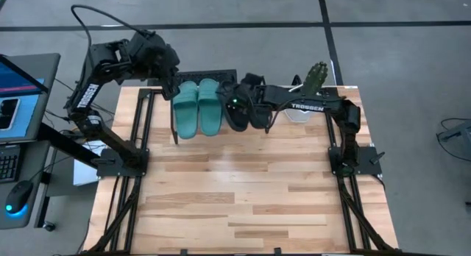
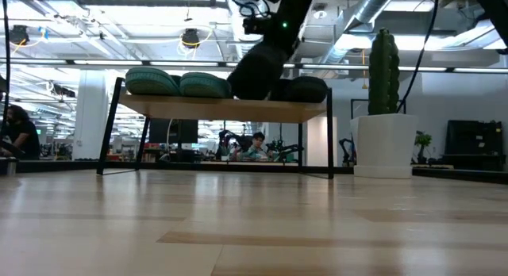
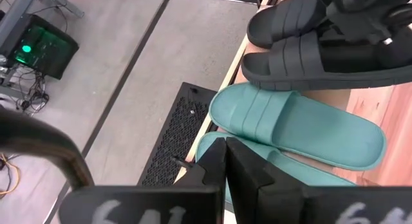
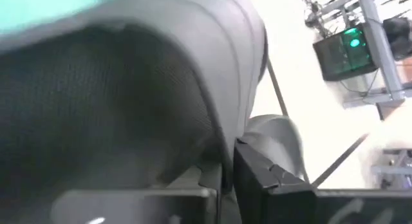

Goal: Pick and place slides into the shelf
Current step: Adjust the slides on the shelf

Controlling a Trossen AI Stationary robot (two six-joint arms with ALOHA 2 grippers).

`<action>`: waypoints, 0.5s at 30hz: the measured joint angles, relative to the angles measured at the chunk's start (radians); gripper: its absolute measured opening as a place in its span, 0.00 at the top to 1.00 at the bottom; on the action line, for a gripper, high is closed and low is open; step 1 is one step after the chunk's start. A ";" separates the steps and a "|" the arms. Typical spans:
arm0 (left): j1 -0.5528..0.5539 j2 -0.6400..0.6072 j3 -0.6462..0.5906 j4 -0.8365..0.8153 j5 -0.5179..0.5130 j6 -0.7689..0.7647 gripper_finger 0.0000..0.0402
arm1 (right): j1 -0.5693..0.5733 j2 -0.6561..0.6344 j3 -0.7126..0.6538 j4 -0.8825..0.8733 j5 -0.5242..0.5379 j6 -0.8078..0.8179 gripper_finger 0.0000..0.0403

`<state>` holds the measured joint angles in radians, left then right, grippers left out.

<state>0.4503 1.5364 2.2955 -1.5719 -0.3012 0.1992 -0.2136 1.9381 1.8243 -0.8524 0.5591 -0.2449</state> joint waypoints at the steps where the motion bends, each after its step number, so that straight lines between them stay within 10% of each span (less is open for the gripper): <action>1: 0.000 0.000 0.000 0.000 0.000 0.000 1.00 | 0.005 0.000 0.008 -0.001 0.001 -0.007 0.97; 15: 0.000 0.000 0.000 0.001 -0.001 0.003 1.00 | 0.026 0.000 0.080 -0.077 0.115 0.033 0.99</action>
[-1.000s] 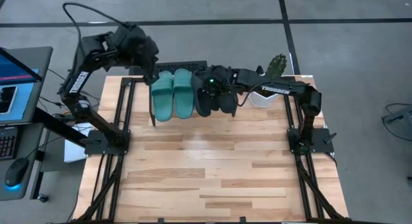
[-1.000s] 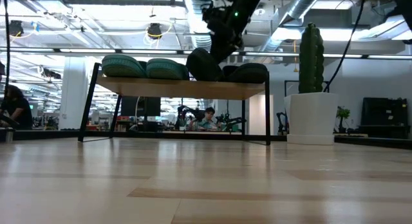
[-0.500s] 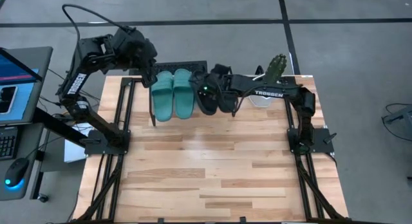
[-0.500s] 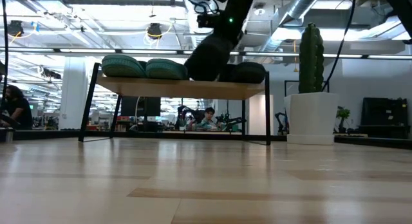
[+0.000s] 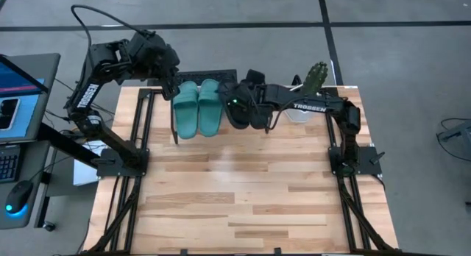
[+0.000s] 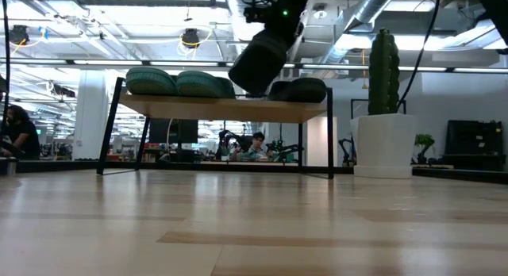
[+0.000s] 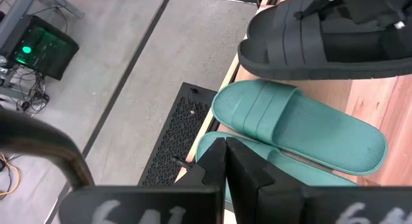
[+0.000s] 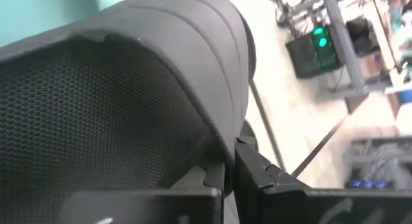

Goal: Pick and place slides into the shelf
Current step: Adjust the slides on the shelf

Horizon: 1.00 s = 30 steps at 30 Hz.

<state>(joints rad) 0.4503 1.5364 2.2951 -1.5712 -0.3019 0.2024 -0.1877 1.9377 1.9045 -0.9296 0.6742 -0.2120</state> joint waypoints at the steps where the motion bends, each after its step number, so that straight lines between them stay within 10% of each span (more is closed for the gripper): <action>1: 0.000 0.000 0.000 0.000 0.000 -0.001 1.00 | -0.005 0.000 0.000 -0.007 0.000 0.022 0.99; 30: -0.031 -0.014 0.000 0.000 -0.018 -0.019 1.00 | -0.011 0.144 0.029 -0.175 0.214 0.136 1.00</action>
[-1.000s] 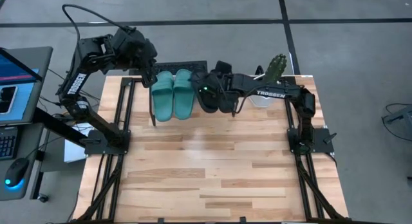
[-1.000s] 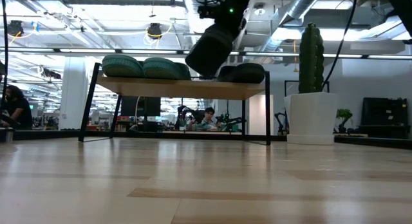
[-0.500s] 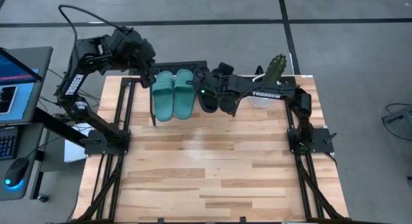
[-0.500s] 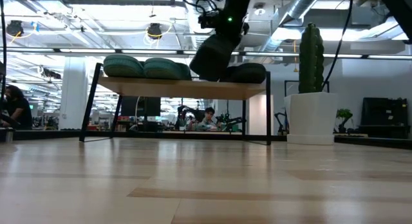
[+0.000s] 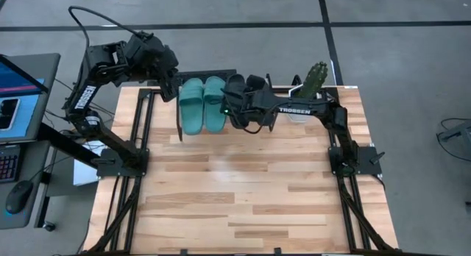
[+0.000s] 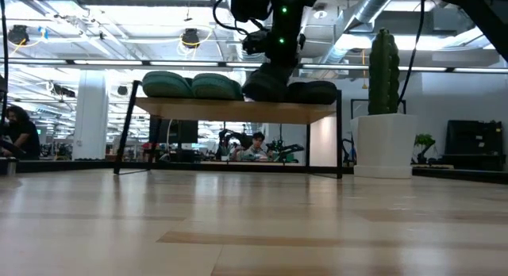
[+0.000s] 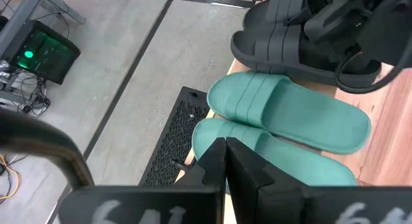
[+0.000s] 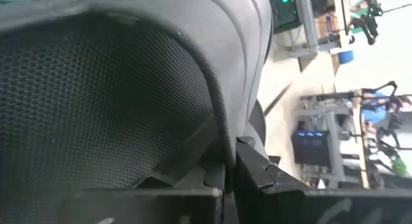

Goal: Pick and place slides into the shelf
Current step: Adjust the slides on the shelf

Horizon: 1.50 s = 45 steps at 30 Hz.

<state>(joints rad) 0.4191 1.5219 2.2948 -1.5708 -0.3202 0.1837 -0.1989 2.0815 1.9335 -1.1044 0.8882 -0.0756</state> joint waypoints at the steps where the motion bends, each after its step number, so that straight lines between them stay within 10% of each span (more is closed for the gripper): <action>1: 0.000 0.000 0.000 0.000 0.000 0.000 1.00 | -0.003 0.000 0.000 -0.014 0.004 0.005 1.00; 19: 0.000 0.000 0.000 0.000 -0.001 -0.032 1.00 | -0.017 0.002 -0.002 -0.066 0.056 0.011 0.98; 36: 0.000 0.000 0.000 0.000 0.001 -0.032 1.00 | 0.035 0.001 0.063 -0.075 0.075 0.002 0.51; 45: -0.001 0.000 0.000 0.000 0.002 -0.032 1.00 | 0.042 -0.001 0.213 -0.123 0.048 -0.004 0.42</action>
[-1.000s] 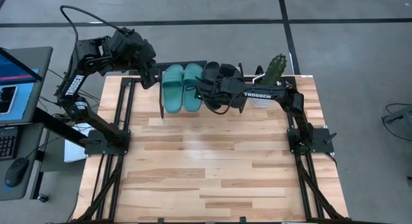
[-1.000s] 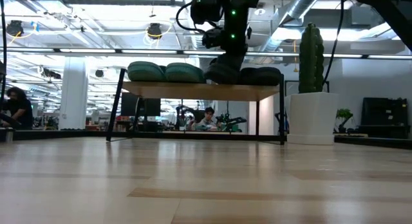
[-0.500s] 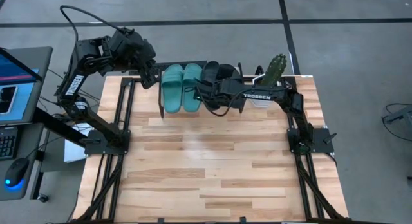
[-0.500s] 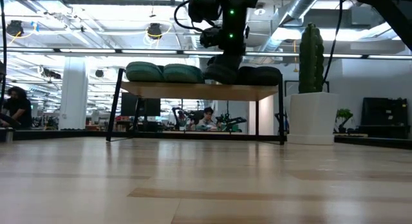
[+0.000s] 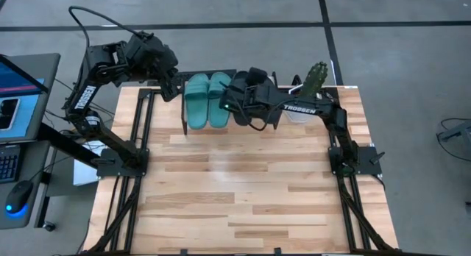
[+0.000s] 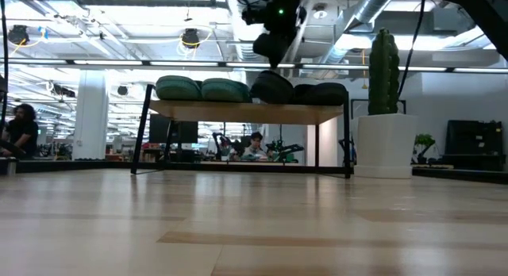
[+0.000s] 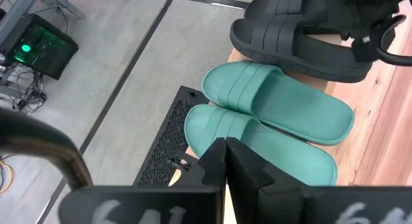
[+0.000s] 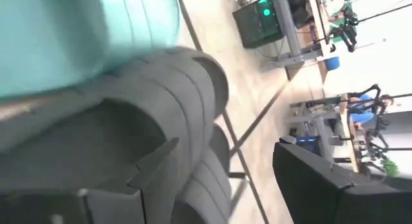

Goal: Pick and place slides into the shelf
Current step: Adjust the slides on the shelf

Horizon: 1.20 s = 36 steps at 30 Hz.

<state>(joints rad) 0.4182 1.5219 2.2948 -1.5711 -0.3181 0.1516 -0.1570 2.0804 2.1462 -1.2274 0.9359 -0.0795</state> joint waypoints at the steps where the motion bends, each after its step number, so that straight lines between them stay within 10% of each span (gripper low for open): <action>1: -0.003 0.000 0.000 0.000 0.000 0.000 1.00 | 0.000 0.000 0.006 -0.019 0.000 0.000 0.42; 11: -0.054 0.000 0.000 0.000 0.003 0.000 1.00 | 0.009 -0.002 0.096 0.130 0.193 -0.247 0.54; 20: -0.107 0.000 0.000 0.000 -0.002 -0.016 1.00 | -0.143 0.003 0.055 0.234 0.165 -0.404 0.97; 36: -0.133 0.000 0.000 0.000 -0.031 -0.043 1.00 | -0.145 0.138 -0.017 0.262 0.018 -0.396 1.00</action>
<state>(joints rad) 0.2848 1.5223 2.2948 -1.5711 -0.3486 0.1087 -0.3025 2.2189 2.1292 -0.9653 0.9537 -0.4758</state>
